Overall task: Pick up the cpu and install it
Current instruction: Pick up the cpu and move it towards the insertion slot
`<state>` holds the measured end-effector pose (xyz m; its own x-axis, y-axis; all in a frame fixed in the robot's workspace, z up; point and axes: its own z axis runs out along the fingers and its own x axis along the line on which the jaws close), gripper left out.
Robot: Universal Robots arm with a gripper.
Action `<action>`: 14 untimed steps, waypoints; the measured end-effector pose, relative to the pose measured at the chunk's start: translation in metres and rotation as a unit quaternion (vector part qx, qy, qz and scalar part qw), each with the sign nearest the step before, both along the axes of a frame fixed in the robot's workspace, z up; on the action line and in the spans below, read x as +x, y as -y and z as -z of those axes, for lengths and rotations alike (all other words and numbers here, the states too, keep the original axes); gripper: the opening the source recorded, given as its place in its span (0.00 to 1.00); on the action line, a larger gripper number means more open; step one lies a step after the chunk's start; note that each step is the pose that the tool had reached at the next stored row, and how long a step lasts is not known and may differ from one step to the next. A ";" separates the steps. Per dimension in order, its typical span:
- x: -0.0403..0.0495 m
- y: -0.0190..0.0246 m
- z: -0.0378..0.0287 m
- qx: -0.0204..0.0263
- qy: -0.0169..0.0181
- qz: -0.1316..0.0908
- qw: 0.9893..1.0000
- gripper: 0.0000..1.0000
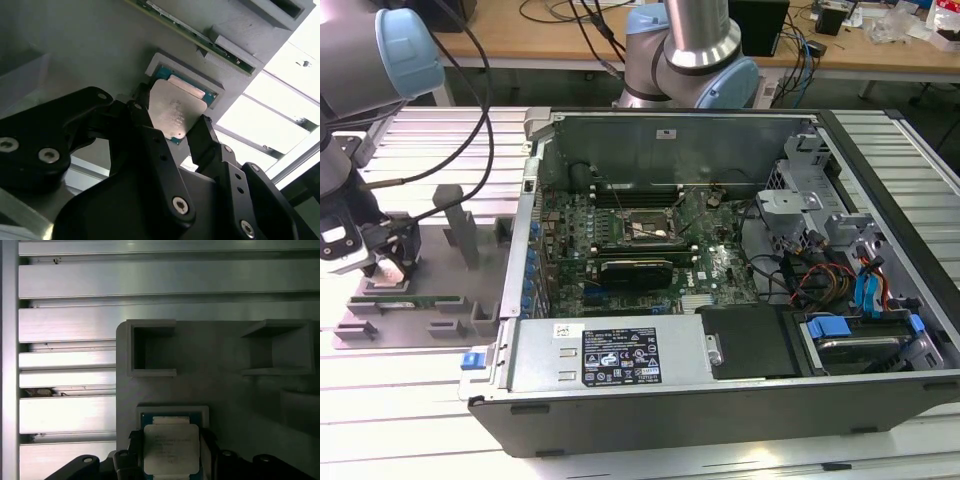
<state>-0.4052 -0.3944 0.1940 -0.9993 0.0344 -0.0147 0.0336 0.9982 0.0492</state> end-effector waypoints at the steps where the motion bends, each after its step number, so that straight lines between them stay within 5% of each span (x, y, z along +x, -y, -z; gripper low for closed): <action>1: 0.0000 0.0000 -0.0022 0.000 0.000 0.000 1.000 0.54; 5: 0.0000 0.0000 -0.0261 0.000 0.000 0.000 1.000 0.54; 9: 0.0000 0.0000 -0.0279 0.000 0.000 0.000 1.000 0.54; 14: 0.0001 0.0000 -0.0508 -0.002 0.000 0.000 1.000 0.54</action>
<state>-0.4051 -0.3945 0.2448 -0.9993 0.0342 -0.0147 0.0335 0.9984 0.0447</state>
